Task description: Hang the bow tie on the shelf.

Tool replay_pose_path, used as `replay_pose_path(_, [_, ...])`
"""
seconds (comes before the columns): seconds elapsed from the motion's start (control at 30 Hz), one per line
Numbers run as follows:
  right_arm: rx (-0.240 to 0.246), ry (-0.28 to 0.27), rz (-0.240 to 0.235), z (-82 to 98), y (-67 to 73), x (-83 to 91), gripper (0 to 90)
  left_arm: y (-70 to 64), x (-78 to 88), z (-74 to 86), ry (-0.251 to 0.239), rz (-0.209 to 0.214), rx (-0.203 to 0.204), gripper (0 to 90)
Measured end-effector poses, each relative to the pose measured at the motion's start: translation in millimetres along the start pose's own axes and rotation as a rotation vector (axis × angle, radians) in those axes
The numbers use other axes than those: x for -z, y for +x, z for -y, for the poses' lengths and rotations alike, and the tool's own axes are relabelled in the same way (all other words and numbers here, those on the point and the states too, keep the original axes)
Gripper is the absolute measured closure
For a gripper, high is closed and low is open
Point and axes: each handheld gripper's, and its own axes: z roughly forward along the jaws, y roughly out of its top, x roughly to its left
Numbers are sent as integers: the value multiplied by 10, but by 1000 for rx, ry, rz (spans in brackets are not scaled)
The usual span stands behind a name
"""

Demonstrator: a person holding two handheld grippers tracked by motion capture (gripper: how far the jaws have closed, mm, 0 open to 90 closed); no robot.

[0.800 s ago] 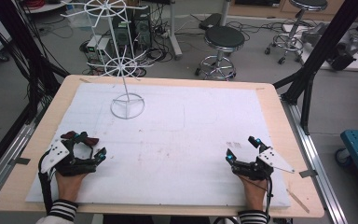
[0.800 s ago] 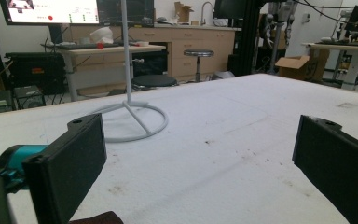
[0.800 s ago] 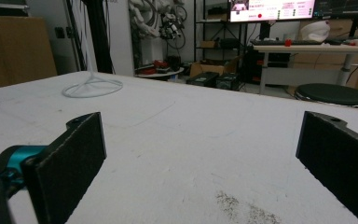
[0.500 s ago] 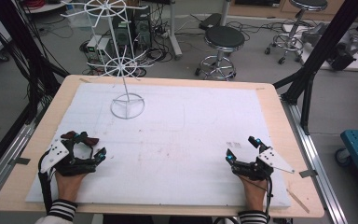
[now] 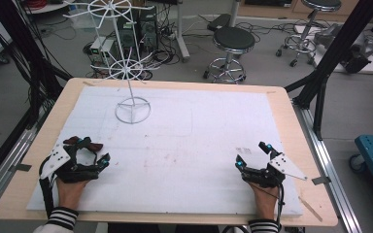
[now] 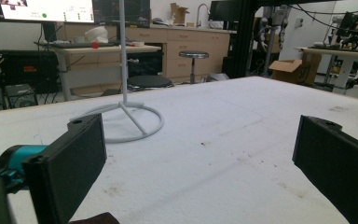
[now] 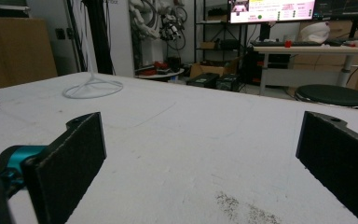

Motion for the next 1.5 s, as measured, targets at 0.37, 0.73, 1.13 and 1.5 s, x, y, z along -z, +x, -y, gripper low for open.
replay_pose_path(0.37, [-2, -4, -3, 0, -6, -1, 7, 102, 68, -322, 25, 47, -32, 32])
replay_pose_path(0.73, [-3, -1, -6, 0, -4, 0, 7, 347, 50, -708, 125, 84, -112, 32])
replay_pose_path(1.13, [0, -2, -5, 0, -2, -1, 7, 612, -48, -871, 264, 194, -129, 32])
replay_pose_path(1.5, [-2, -2, -3, 0, 2, 0, 7, 813, -106, -1013, 411, 279, -203, 32])
